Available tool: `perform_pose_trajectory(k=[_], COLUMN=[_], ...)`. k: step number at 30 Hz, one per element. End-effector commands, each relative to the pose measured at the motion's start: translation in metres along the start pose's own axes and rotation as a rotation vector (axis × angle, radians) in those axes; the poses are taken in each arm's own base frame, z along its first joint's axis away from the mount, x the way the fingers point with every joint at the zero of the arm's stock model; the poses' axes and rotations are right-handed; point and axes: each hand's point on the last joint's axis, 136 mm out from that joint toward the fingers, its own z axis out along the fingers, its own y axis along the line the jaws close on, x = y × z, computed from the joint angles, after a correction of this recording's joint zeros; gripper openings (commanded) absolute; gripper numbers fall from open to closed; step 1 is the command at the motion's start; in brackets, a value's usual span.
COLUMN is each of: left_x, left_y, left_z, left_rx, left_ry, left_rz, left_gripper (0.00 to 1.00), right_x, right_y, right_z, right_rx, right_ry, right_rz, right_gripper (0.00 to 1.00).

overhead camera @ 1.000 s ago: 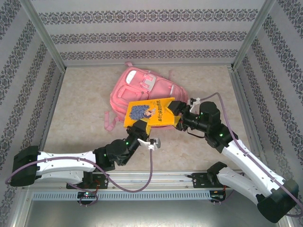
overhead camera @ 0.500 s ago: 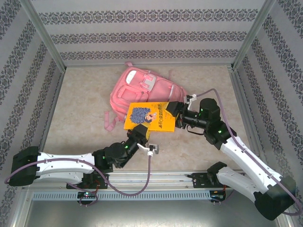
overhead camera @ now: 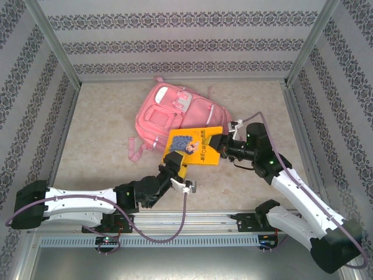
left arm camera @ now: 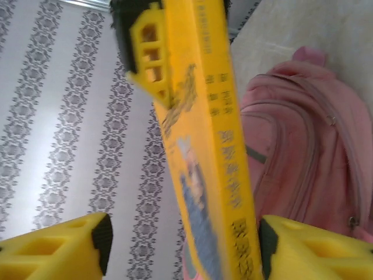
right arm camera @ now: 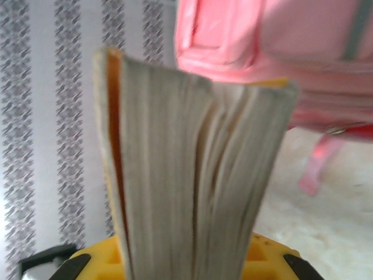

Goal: Pack the student bag

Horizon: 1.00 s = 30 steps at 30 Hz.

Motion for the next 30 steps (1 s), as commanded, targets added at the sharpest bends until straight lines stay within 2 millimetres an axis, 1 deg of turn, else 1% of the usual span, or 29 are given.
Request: perform_pose_trajectory(k=[1, 3, 5, 7, 8, 10, 13, 16, 18, 22, 24, 25, 27, 30], left_x=[-0.009, -0.003, 0.004, 0.01, 0.012, 0.02, 0.024, 0.031, 0.039, 0.057, 0.059, 0.055, 0.052, 0.056], left_y=[0.013, 0.026, 0.029, 0.031, 0.028, 0.02, 0.015, 0.017, 0.018, 0.007, -0.003, -0.006, -0.009, -0.011], left_z=[-0.008, -0.008, -0.006, 0.001, 0.006, 0.021, 0.046, 0.075, 0.097, 0.147, 0.168, 0.178, 0.194, 0.215], left_rx=[0.098, 0.098, 0.14, 0.195, 0.24, 0.345, 0.412, 0.412, 0.434, 0.53, 0.585, 0.62, 0.645, 0.635], left_ry=[0.008, 0.064, 0.121, 0.181, 0.213, 0.308, 0.403, 0.461, 0.492, 0.538, 0.539, 0.517, 0.482, 0.455], left_rz=[-0.288, -0.464, -0.616, -0.803, -0.897, -1.062, -1.168, -1.204, -1.256, -1.442, -1.48, -1.5, -1.539, -1.593], left_gripper=[0.72, 0.75, 0.73, 0.72, 0.71, 0.71, 0.72, 0.73, 0.73, 0.7, 0.67, 0.66, 0.64, 0.63], right_x=[-0.014, -0.02, -0.028, -0.036, -0.04, -0.049, -0.057, -0.06, -0.061, -0.063, -0.063, -0.064, -0.064, -0.064], right_y=[-0.004, -0.011, -0.018, -0.026, -0.032, -0.051, -0.075, -0.088, -0.091, -0.097, -0.1, -0.1, -0.102, -0.105], right_z=[-0.016, -0.024, -0.035, -0.047, -0.054, -0.074, -0.103, -0.123, -0.128, -0.135, -0.137, -0.138, -0.138, -0.137], right_rx=[-0.008, -0.007, -0.004, 0.04, 0.089, 0.256, 0.452, 0.552, 0.572, 0.612, 0.637, 0.642, 0.649, 0.658], right_ry=[-0.091, -0.136, -0.191, -0.259, -0.293, -0.38, -0.498, -0.571, -0.594, -0.618, -0.623, -0.622, -0.619, -0.617], right_rz=[-0.116, -0.122, -0.123, -0.148, -0.165, -0.2, -0.215, -0.217, -0.224, -0.228, -0.221, -0.221, -0.223, -0.225], right_gripper=[0.01, 0.01, 0.0, 0.0, 0.0, 0.0, 0.0, 0.0, 0.0, 0.0, 0.0, 0.0, 0.0, 0.0])
